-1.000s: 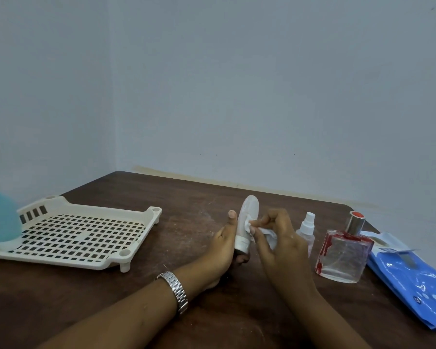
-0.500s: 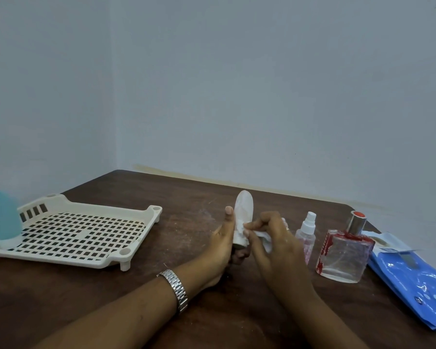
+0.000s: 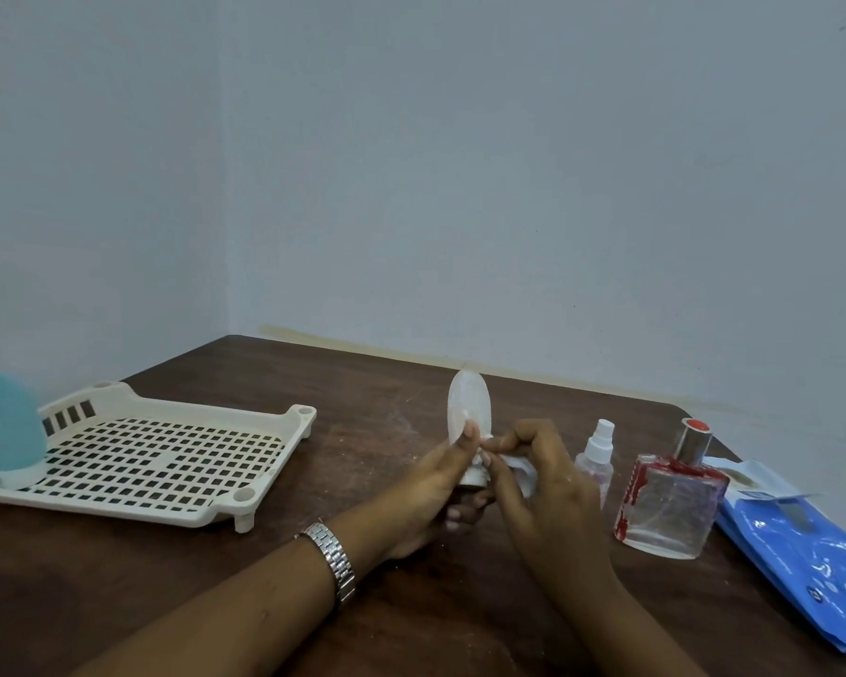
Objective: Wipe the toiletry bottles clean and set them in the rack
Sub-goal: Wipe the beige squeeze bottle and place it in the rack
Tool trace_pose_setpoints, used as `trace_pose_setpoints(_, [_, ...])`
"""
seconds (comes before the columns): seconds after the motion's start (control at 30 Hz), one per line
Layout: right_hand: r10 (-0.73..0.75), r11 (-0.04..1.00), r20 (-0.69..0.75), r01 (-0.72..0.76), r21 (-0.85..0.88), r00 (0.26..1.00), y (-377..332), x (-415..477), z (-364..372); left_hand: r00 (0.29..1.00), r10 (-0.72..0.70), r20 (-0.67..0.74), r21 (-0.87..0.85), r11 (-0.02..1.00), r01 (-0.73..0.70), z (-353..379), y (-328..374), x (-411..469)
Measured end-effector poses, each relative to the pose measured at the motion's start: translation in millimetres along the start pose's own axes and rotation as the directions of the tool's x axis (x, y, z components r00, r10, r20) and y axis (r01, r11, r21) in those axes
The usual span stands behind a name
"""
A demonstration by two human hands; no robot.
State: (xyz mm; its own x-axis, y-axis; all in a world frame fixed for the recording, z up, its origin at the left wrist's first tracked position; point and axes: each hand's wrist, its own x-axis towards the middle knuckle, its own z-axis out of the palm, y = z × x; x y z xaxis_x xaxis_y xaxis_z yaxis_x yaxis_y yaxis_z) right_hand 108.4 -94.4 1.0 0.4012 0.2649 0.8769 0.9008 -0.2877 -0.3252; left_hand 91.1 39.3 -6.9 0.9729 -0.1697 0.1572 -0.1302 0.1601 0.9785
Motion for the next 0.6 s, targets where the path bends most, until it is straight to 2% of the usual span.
trace_pose_setpoints(0.13, [0.098, 0.994, -0.062, -0.095, 0.056, 0.993, 5, 2, -1, 1.000, 0.020, -0.002, -0.021, 1.000, -0.020, 3, -4, 3])
trace_pose_setpoints(0.33, [0.065, 0.995, -0.010, -0.064, 0.071, 0.998, 0, 0, 2, 0.983, 0.094, -0.159, 0.001, 0.995, -0.096, -4, -5, 8])
trace_pose_setpoints(0.6, [0.101, 0.994, -0.065, -0.104, -0.031, 0.993, 12, 4, -1, 0.996, 0.014, -0.089, -0.079, 0.997, -0.021, 4, -5, 7])
